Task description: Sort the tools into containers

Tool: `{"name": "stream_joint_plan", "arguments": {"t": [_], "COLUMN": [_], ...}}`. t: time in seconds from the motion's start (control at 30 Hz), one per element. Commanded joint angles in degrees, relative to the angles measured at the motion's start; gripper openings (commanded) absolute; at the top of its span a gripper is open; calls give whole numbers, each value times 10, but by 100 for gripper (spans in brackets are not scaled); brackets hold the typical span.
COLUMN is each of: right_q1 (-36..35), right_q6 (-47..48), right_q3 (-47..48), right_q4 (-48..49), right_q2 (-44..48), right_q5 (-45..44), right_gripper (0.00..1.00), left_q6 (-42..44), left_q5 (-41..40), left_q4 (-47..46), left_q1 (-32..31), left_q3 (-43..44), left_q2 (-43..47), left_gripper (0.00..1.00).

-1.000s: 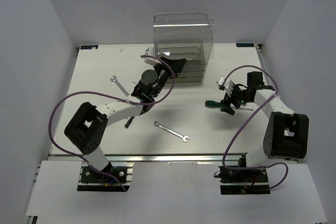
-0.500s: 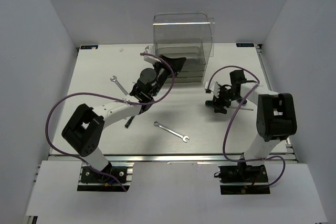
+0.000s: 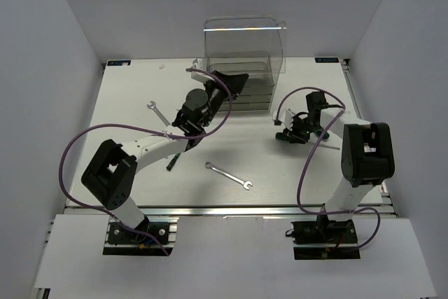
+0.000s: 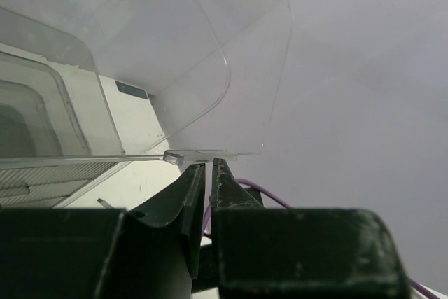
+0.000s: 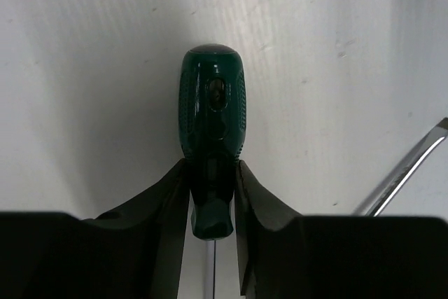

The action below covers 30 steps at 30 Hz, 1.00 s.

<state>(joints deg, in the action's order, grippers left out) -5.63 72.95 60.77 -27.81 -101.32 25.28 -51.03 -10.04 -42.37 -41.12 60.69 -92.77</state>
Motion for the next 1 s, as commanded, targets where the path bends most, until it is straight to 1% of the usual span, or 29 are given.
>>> {"name": "stream_joint_plan", "arguments": {"t": [0.0,0.13,0.27,0.3,0.37,0.43,0.47,0.5,0.57,0.63,0.67,0.7,0.8,0.9,0.97], "right_q1": [-14,-46,-103,-128,-153,-198,-199,-213,-231,-238,-240,-241,-248,-259,-270], "right_q6": [31,29,-9,-17,-48,-68,-74,-78,-73,-46,-31,-2,32,44,45], "right_q3": [-14,0,29,48,65,96,96,103,123,132,144,149,179,208,223], "right_q4": [-54,-85,-95,-95,-84,-53,-53,-41,-36,-37,-44,-51,-58,-51,-31], "right_q2": [42,91,135,139,145,146,146,146,148,149,148,147,136,114,97], "right_q5": [-15,-3,-4,-8,-17,-50,-50,-51,-43,-14,23,39,83,91,78], "right_gripper": [1,0,0,0,0,0,0,0,0,0,0,0,0,0,0], "left_q6": [1,-2,-8,-9,-10,-10,-10,-9,-9,-11,-14,-17,-26,-32,-36], "left_q5": [-14,-16,-18,-18,-20,-23,-23,-26,-28,-29,-29,-30,-31,-36,-41], "left_q4": [-10,-7,5,9,26,43,43,46,58,66,69,72,89,98,104], "left_q1": [2,2,2,2,2,2,2,2,2,2,2,2,2,2,2], "left_q3": [33,44,59,63,73,81,81,85,90,98,100,104,113,123,129], "left_q2": [49,49,49,49,50,52,52,53,56,57,57,57,56,57,56], "left_gripper": [7,8,8,8,8,8,8,9,9,9,9,9,9,9,10]}}
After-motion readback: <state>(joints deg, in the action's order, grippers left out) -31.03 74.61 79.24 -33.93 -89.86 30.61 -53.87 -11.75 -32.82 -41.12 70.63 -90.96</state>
